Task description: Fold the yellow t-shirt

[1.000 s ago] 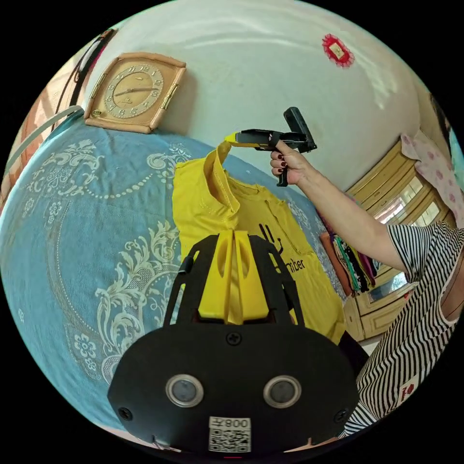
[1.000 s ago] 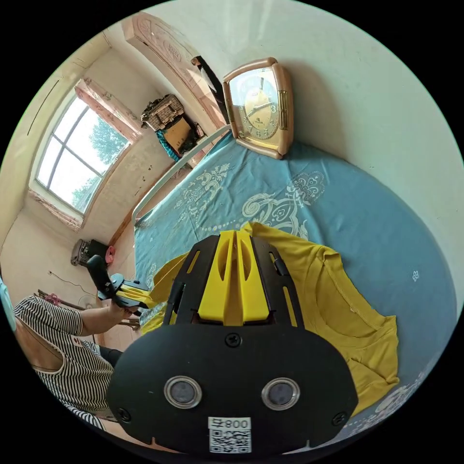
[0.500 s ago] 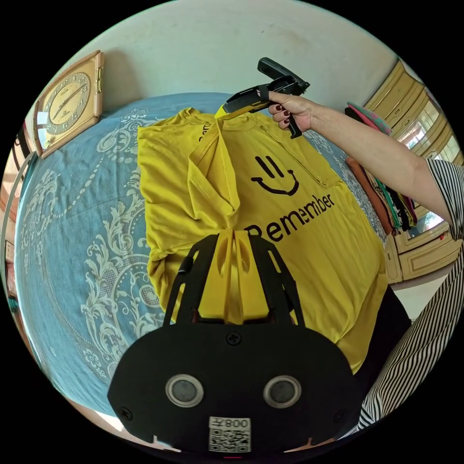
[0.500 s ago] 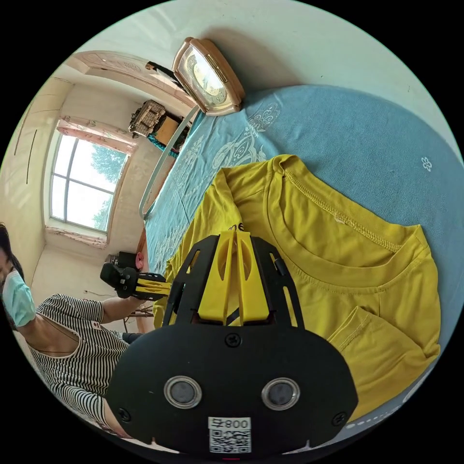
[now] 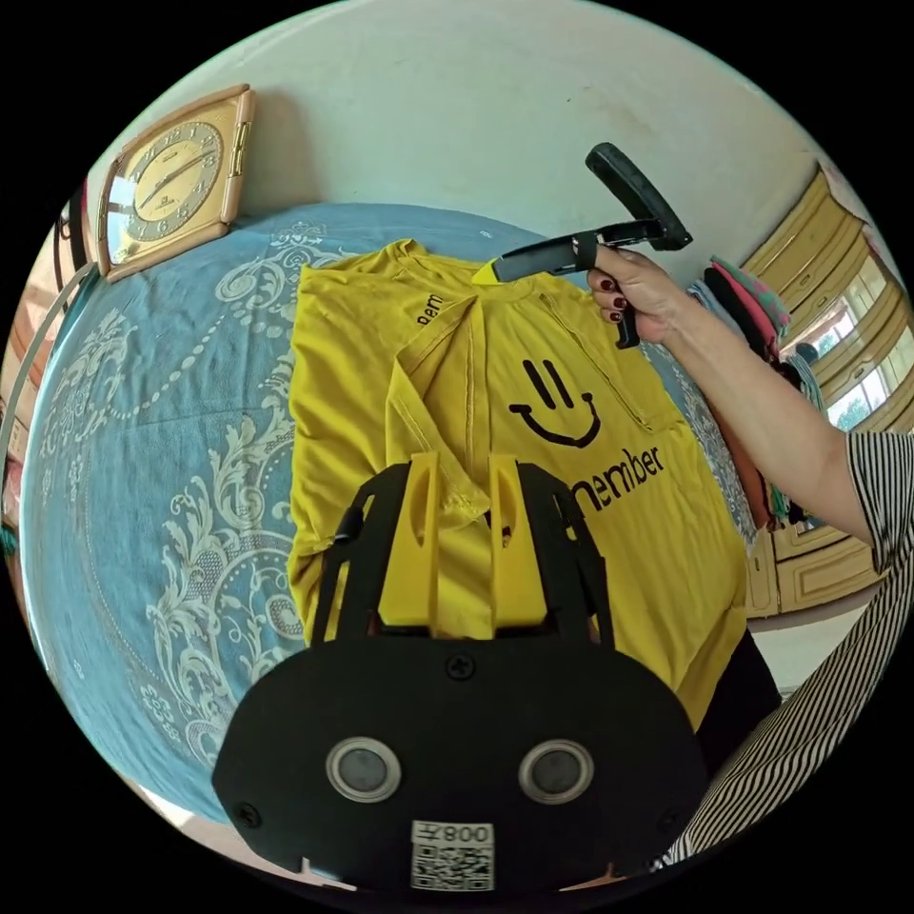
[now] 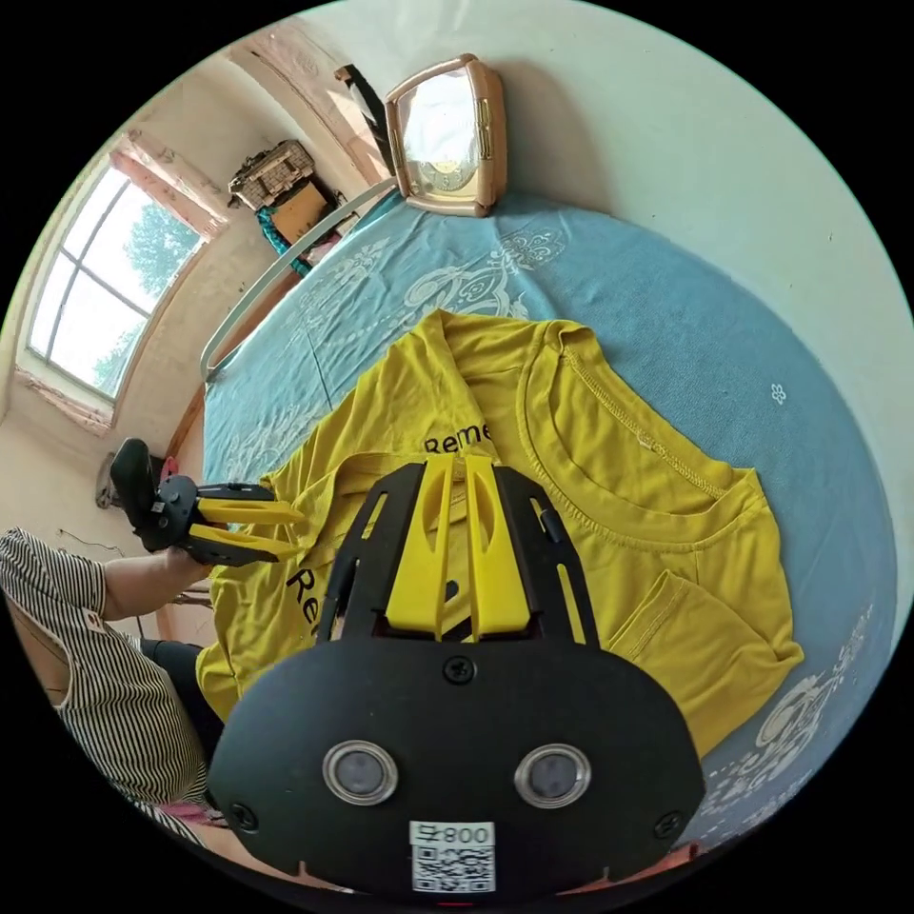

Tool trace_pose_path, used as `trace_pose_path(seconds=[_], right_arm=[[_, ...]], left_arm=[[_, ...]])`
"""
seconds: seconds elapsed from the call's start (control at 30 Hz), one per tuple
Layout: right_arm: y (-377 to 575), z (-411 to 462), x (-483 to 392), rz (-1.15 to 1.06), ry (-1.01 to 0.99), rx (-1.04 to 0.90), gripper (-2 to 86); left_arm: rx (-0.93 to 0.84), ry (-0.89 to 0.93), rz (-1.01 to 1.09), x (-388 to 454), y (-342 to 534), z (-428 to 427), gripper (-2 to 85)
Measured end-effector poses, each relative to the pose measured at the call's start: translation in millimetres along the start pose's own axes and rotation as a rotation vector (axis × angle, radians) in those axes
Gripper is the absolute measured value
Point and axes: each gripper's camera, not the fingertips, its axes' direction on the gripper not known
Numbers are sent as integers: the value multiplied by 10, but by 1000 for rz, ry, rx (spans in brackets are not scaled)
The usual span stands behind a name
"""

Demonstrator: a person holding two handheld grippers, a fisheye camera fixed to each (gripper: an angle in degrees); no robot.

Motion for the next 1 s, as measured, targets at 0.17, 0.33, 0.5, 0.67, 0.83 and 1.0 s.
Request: trace_pose_path(seconds=[0.17,0.33,0.5,0.67,0.83,1.0], right_arm=[[-38,298,-368,-139,255,-64,53],[13,419,-492,-229,252,-75,55],[61,331,-350,-166,237,-56,46],[47,360,-252,-131,82,-41,45],[19,483,-389,-220,81,-68,55],[-10,713,-359,-261,42,-191,46]], left_arm=[[-90,-94,-7,-41,-175,310,25],[-24,-68,5,-58,-157,119,14],[-23,-12,79,-5,-52,25,11],[-106,13,84,-180,31,234,14],[-79,18,66,-340,75,193,21],[-96,50,57,-543,145,229,26]])
